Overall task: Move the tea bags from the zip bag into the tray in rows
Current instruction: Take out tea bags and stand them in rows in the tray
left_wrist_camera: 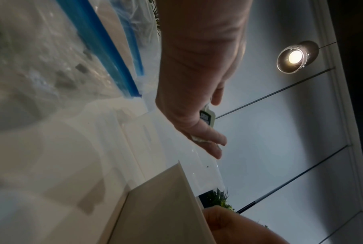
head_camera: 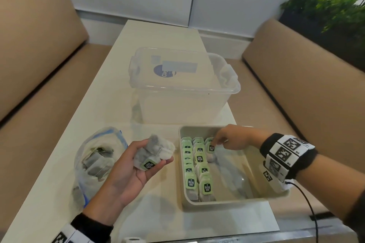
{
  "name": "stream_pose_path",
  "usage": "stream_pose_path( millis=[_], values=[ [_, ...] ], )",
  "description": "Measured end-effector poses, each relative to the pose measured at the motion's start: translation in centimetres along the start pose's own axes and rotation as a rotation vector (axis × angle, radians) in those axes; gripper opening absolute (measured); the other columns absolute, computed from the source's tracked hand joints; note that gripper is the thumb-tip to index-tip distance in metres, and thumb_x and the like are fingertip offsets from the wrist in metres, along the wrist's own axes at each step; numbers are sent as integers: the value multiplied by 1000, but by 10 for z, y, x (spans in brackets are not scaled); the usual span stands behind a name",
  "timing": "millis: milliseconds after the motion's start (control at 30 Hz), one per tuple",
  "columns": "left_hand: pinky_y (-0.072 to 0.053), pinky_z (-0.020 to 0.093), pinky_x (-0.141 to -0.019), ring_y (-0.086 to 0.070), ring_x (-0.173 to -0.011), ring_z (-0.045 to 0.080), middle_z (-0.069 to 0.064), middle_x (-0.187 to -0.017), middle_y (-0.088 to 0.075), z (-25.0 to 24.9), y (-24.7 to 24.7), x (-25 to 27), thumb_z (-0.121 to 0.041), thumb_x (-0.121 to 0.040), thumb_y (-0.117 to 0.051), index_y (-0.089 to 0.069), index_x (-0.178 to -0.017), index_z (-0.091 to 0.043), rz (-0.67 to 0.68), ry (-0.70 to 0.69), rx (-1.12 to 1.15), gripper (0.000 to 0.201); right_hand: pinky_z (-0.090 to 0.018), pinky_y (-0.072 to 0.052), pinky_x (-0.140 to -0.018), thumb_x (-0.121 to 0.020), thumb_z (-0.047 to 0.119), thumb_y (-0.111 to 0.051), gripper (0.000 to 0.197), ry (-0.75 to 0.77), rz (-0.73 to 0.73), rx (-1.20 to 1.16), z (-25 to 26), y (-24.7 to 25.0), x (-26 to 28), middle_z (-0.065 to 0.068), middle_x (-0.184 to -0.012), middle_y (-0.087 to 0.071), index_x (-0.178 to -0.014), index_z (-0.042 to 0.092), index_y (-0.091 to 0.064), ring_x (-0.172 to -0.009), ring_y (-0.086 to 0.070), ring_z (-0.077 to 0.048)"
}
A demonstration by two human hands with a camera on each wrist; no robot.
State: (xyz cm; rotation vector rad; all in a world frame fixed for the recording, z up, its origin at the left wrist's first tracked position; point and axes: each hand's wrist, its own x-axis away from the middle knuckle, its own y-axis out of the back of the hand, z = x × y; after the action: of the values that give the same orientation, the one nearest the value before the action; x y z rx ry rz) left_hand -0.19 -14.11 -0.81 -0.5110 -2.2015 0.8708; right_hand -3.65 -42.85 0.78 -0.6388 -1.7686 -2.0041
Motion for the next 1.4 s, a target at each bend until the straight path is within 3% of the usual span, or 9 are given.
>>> stream_pose_path(
  millis=[133,267,367,500,633,833,967,1233,1400],
  values=[
    [-59,30,-56,-69,-81,45,18,-90,-73,2,-7,1,-19,-75,-59,-61,-103,2,15,20,27,35,-24,-45,-95,-94,19,-51,28,71,-168,-3,31,21,18,-2,-119,-64,-118,15,-64,-106,-61,-14],
    [-58,28,-58,-70,-80,43,15,-89,-74,6,-15,2,-19,-90,-52,-62,-101,-1,23,11,77,24,-23,-55,-64,-85,48,-58,37,209,-282,-350,84,39,35,1,-86,-69,-96,14,-67,-68,-64,-11],
    [-58,27,-58,-70,-82,41,17,-93,-73,9,-19,3,-21,-89,-53,-62,-101,-1,40,4,73,25,-17,-52,-51,-79,43,-69,30,225,-281,-350,106,40,39,7,-76,-63,-91,16,-62,-58,-61,-11],
    [-59,28,-54,-70,-83,43,15,-98,-73,11,-19,6,-29,-92,-52,-63,-104,-4,44,1,82,30,-13,-50,-51,-83,19,-70,8,279,-386,-373,110,40,37,10,-67,-59,-86,16,-64,-54,-59,-6],
    [-58,29,-50,-70,-80,43,19,-102,-70,12,-17,6,-39,-84,-54,-63,-109,-3,75,35,74,45,-9,-45,-59,-82,13,-69,7,424,-519,-374,113,49,44,11,-78,-61,-83,19,-67,-67,-62,-6],
    [-57,23,-51,-71,-81,36,15,-93,-72,4,-18,11,-25,-75,-62,-72,-95,-5,215,-22,8,31,-25,-56,-75,-75,-4,-66,21,576,-624,-398,110,50,47,-3,-92,-63,-88,10,-73,-78,-64,-10],
    [-58,21,-62,-71,-84,34,14,-93,-71,4,-16,7,-4,-67,-65,-62,-106,-5,204,-143,-132,39,-22,-56,-77,-78,3,-70,14,597,-610,-438,107,53,52,-2,-97,-63,-88,11,-76,-81,-64,-8],
    [-59,22,-64,-72,-82,32,12,-95,-74,8,-19,8,-9,-65,-67,-66,-99,-9,262,-144,-260,34,-28,-56,-82,-79,4,-72,15,592,-485,-550,105,63,56,-1,-98,-70,-90,14,-73,-85,-68,-12],
    [-59,26,-72,-72,-82,30,13,-98,-73,10,-21,4,-11,-65,-69,-66,-89,-7,230,-165,-283,25,-9,-48,-64,-80,4,-70,20,546,-634,-320,107,64,53,9,-92,-69,-92,18,-75,-75,-62,-2]
  ],
)
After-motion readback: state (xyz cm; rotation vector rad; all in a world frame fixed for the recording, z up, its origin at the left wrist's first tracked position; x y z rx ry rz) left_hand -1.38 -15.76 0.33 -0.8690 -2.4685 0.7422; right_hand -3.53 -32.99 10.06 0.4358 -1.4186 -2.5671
